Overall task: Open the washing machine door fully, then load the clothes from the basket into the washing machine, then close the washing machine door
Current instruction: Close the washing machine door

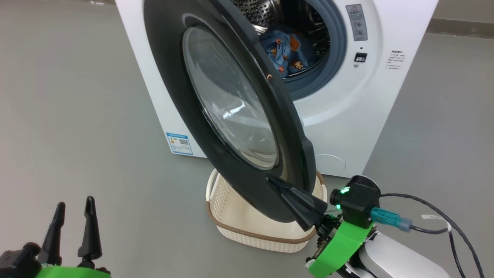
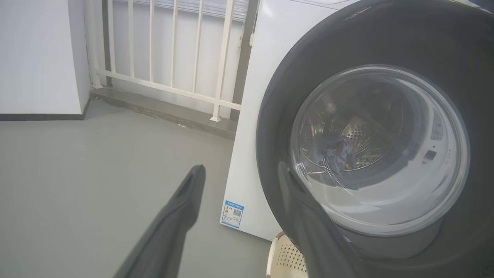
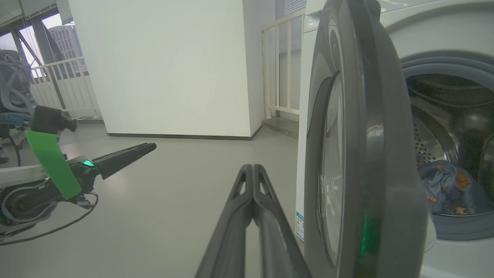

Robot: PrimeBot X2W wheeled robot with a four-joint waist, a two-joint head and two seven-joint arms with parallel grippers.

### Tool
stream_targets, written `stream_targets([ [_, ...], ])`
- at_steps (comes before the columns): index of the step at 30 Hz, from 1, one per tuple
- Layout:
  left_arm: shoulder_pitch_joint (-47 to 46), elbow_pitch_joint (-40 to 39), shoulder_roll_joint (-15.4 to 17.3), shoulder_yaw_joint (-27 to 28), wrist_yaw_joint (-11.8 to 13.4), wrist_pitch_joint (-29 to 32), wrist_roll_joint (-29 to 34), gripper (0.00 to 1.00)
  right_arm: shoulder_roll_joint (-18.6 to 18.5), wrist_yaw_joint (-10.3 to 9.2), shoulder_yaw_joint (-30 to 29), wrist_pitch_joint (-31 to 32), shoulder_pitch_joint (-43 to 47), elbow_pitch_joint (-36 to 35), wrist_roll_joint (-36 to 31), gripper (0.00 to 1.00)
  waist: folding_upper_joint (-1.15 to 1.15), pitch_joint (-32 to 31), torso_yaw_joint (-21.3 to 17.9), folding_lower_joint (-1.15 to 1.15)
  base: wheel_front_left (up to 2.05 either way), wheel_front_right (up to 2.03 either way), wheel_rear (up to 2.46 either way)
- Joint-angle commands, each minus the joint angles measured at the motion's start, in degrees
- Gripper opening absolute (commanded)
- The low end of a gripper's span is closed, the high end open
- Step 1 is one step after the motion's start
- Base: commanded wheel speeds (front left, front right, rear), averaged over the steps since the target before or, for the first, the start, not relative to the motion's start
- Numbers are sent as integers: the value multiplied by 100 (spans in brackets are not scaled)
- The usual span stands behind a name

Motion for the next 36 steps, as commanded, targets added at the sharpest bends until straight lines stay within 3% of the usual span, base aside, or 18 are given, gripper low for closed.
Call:
stream_targets([
  [1,-90,-106,134,191,-32,-61,-28,100,-3,25,66,-45,-161,-67,81,0,0,25,41,0,0,0,0],
  [15,-163,-107,49,182,-34,-61,-19,100,-88,25,856,-45,-720,1190,613,0,0,178,243,0,0,0,0],
  [36,-236,-141,45,207,-37,-61,-1,100,-232,25,407,-45,-942,1975,867,0,0,392,259,0,0,0,0],
])
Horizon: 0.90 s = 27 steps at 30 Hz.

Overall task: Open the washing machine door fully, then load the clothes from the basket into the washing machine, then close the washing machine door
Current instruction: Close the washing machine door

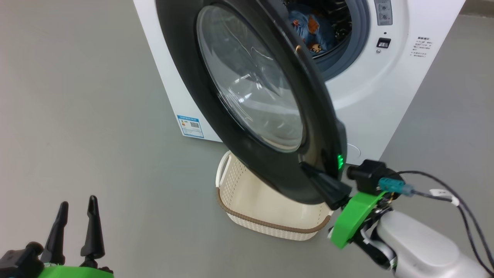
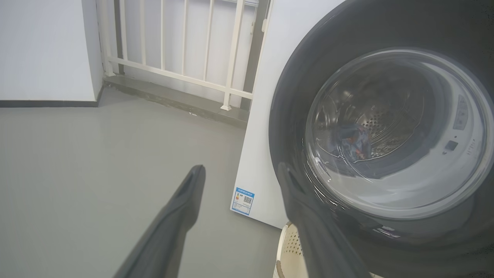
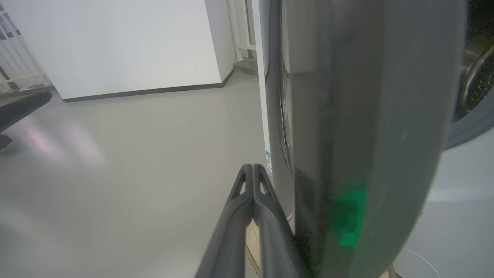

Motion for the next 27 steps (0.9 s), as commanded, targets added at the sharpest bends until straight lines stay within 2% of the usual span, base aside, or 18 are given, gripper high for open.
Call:
stream_targets([
  [1,-227,-149,129,197,4,-61,-7,100,-114,-2,-130,-46,-151,-15,44,0,0,42,-19,0,0,0,0],
  [11,-385,-217,168,117,4,-61,-45,100,-381,-2,-843,-46,-357,172,52,0,0,438,-55,0,0,0,0],
  [27,-895,-323,241,-58,4,-61,-94,100,-702,-2,-1685,-46,-1447,575,260,0,0,1423,-6,0,0,0,0],
])
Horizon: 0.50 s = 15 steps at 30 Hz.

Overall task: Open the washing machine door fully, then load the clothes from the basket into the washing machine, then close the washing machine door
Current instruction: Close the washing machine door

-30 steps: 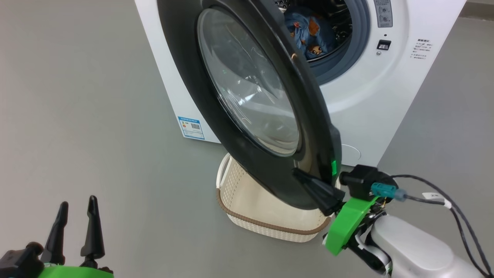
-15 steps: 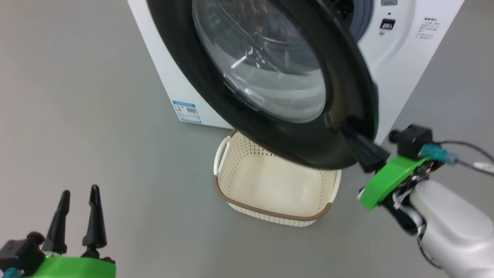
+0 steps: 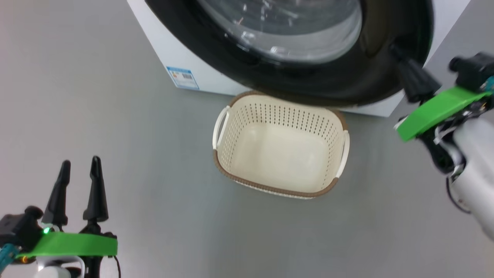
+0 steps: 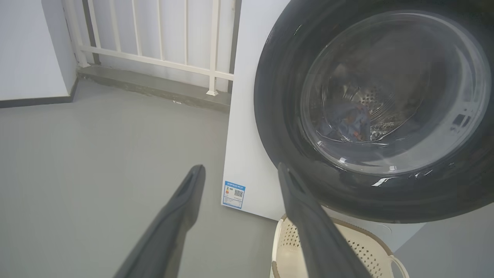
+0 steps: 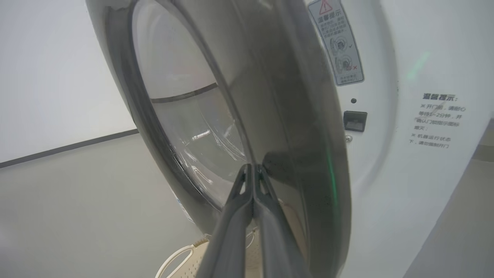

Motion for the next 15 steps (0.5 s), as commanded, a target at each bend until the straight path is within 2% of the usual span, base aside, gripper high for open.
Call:
stream_targets([
  [1,-197,-175,199,176,4,-61,-39,100,-112,-2,-36,-47,-158,-38,100,0,0,277,31,-1,0,0,0],
  [15,-585,-255,80,58,3,-61,-54,100,-492,-2,-12,-47,-1432,245,296,0,0,996,186,-1,0,0,0],
])
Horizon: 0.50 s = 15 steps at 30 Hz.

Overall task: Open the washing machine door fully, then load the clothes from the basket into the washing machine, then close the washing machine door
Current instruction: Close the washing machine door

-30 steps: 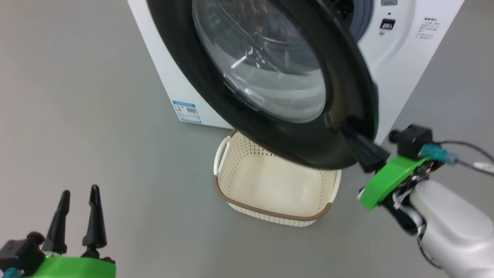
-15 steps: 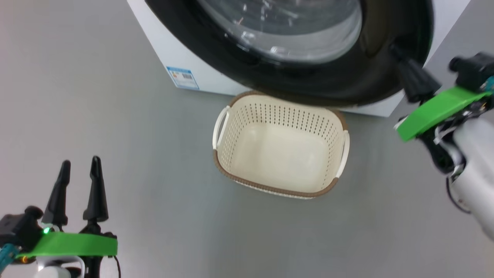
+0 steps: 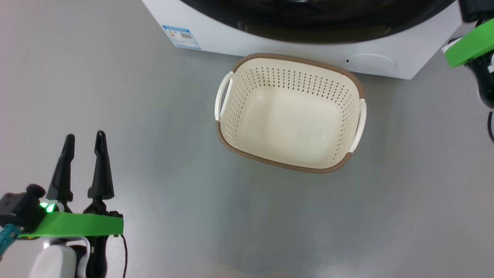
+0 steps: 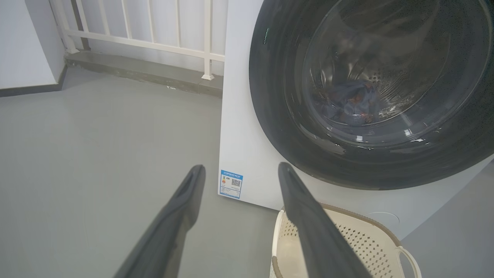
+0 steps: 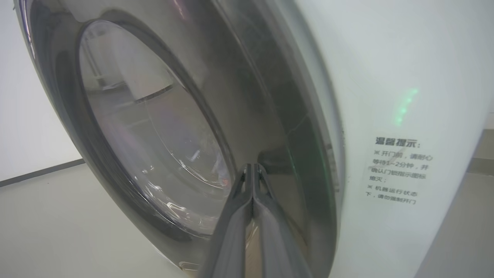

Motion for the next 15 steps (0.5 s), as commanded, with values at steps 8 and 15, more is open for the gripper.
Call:
stream_targets([
  [8,-177,-139,139,176,3,-61,-20,100,-9,-2,-244,-46,-425,120,-119,0,0,194,93,-1,0,0,0],
  [15,-174,-93,157,173,3,-61,-9,100,114,-2,-417,-46,-282,173,-217,0,0,88,77,-1,0,0,0],
])
